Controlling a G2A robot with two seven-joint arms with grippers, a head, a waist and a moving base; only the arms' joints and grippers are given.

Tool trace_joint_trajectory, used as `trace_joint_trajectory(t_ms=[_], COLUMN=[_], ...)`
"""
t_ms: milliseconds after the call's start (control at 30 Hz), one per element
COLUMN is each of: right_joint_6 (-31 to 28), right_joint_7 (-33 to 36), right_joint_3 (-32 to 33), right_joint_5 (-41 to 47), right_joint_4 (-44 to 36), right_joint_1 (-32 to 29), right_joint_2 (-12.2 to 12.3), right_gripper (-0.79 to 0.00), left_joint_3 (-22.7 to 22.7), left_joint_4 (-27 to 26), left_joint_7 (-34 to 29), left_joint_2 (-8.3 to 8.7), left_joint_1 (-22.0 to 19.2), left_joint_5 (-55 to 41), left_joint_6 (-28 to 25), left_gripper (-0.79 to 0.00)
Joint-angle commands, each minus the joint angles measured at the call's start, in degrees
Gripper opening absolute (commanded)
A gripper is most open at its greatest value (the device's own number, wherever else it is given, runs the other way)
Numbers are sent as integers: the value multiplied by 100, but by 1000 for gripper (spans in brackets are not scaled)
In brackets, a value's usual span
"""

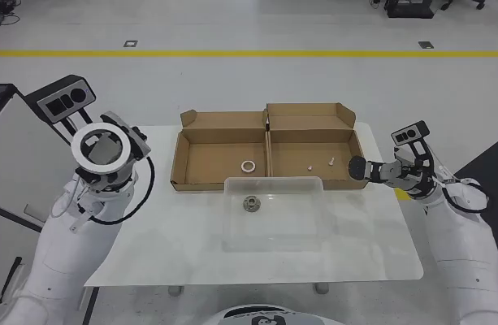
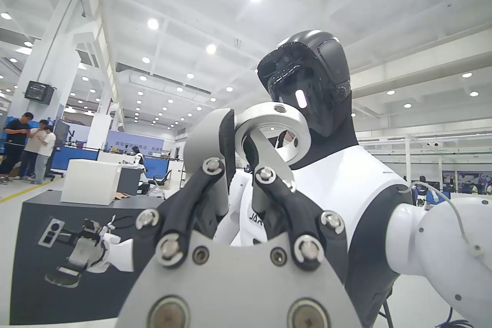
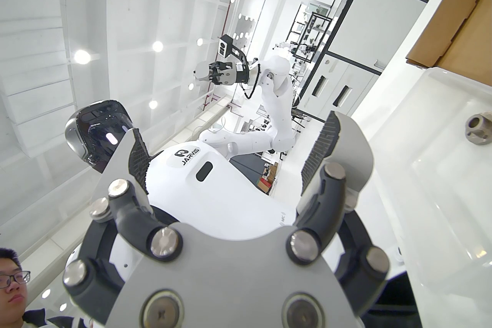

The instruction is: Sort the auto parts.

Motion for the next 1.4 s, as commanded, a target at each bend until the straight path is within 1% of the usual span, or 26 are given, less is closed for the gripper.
trace_joint_trajectory(t_ms=[0,133,300,433,533,667,767,900,1000,1167,1233,1300,1367], right_joint_6=[0,0,0,0,0,0,0,0,0,0,0,0,0], right_joint_7=[0,0,0,0,0,0,0,0,0,0,0,0,0], right_joint_3=[0,0,0,0,0,0,0,0,0,0,0,0,0], right_joint_5=[0,0,0,0,0,0,0,0,0,0,0,0,0], right_joint_4=[0,0,0,0,0,0,0,0,0,0,0,0,0], right_joint_1=[0,0,0,0,0,0,0,0,0,0,0,0,0], right_joint_2=[0,0,0,0,0,0,0,0,0,0,0,0,0], right_gripper=[0,0,0,0,0,0,0,0,0,0,0,0,0], left_joint_3=[3,91,294,512,772,1117,1336,1658,1916,2297,2428,2590,2716], left_joint_4=[-52,1,188,384,589,1137,1559,2005,2259,2592,2712,2797,2958], left_joint_7=[93,291,581,833,929,724,402,-1,-307,-848,-884,-1024,-917], left_joint_2=[-13,-61,-138,-212,-289,-382,-430,-483,-519,-554,-584,-611,-660], left_joint_1=[65,79,-129,-463,-903,-1652,-2180,-2640,-2788,-2978,-3003,-3105,-3159], left_joint_5=[179,792,1987,2757,3033,3568,4388,5381,5766,6590,6680,7003,7050], left_joint_6=[170,447,972,1435,1704,2245,2480,2675,2853,2902,2968,2928,2922], left_gripper=[-785,-785,-785,-785,-785,-785,-785,-785,-785,-785,-785,-785,-785])
